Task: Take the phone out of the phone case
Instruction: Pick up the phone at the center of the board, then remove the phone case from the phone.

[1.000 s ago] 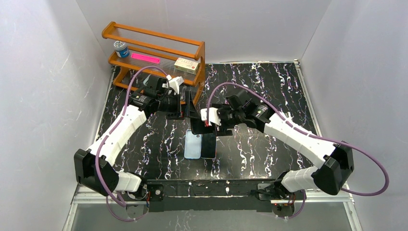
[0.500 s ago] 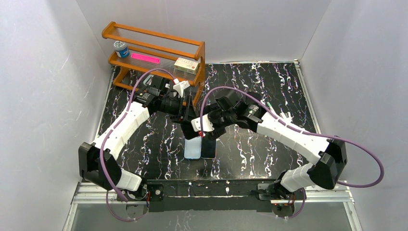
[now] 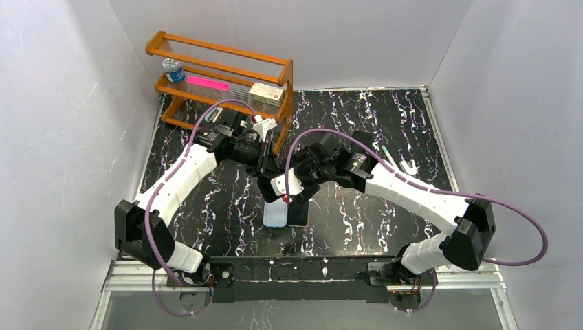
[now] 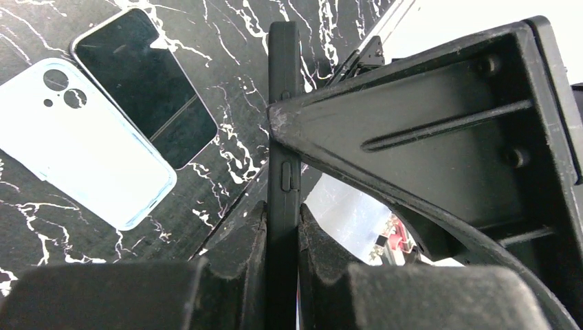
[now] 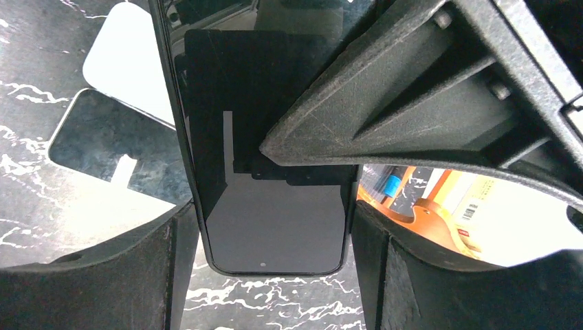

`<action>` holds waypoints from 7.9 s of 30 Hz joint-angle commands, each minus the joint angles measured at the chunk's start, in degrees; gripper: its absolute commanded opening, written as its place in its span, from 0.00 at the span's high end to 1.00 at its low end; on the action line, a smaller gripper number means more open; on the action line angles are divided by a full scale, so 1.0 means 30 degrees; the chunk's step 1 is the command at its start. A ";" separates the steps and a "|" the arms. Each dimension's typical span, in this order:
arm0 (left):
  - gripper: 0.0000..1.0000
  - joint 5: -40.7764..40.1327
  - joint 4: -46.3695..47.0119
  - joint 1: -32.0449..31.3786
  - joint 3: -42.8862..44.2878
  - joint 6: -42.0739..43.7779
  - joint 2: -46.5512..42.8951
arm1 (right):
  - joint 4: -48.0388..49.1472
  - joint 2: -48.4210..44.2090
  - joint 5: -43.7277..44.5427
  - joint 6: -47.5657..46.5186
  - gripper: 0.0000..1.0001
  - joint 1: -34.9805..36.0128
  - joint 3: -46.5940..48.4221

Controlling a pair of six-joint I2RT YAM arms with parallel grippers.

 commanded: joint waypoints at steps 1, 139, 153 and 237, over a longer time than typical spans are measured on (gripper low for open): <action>1.00 -0.1328 -0.0758 -0.0115 0.0283 0.0789 -0.1175 | 0.2913 -0.1323 0.1259 -0.0361 0.67 0.0055 -0.0795; 1.00 -1.2227 2.4872 0.1409 -1.1361 -1.8934 -0.9164 | 2.7629 -0.2923 -0.6811 4.5086 0.29 -0.5556 -1.1242; 1.00 -1.4185 2.5505 0.1091 -1.2105 -2.1787 -0.9836 | 3.0650 -0.0742 -0.3698 4.4771 0.30 -0.2923 -1.0556; 1.00 -0.4266 1.9643 0.1753 -0.6590 -1.1943 -0.6911 | 1.4608 -0.6735 -0.6951 2.3857 0.25 -0.5430 -0.9181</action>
